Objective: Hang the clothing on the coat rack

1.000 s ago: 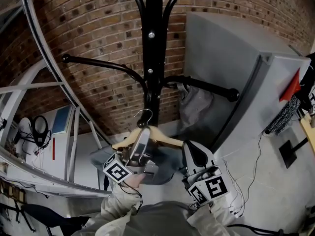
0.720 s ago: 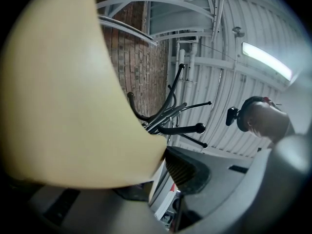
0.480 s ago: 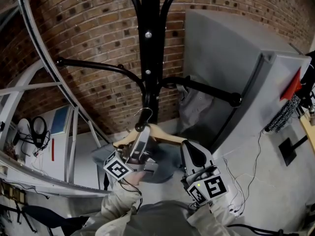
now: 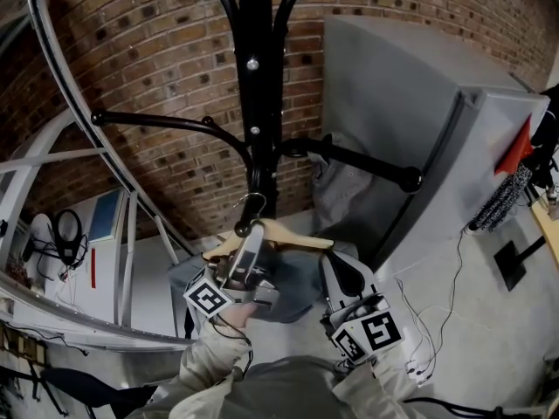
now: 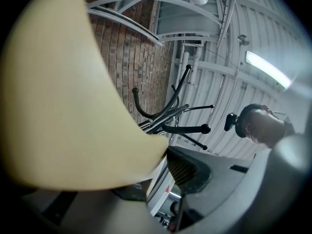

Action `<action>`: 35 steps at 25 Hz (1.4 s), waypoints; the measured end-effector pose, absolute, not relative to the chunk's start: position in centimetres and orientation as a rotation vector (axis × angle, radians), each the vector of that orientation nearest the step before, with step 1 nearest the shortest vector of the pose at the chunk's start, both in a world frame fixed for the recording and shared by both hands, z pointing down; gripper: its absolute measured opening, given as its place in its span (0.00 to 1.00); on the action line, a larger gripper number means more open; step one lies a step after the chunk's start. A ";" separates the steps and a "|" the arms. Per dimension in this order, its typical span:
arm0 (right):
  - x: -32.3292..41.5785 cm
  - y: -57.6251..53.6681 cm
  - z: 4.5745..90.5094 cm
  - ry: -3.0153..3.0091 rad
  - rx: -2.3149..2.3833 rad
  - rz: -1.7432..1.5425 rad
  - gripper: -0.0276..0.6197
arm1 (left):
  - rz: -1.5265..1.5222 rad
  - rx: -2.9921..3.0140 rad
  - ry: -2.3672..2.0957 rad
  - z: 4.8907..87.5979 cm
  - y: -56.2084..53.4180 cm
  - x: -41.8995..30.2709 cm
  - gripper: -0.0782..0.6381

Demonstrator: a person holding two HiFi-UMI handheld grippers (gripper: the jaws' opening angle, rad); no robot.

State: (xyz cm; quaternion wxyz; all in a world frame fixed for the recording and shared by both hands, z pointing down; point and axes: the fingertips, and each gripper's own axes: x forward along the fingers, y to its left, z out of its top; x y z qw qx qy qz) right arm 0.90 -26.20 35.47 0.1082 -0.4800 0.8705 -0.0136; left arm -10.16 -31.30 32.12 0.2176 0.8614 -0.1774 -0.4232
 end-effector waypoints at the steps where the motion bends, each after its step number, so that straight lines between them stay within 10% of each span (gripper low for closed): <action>1: 1.0 -26.2 35.5 2.561 -1.414 -0.041 0.08 | -1.174 2.380 -0.488 32.2 -31.3 -10.1 0.27; 35: -0.8 -24.6 37.2 2.652 -1.315 -0.111 0.08 | -0.795 2.627 -0.900 35.8 -27.0 -8.9 0.28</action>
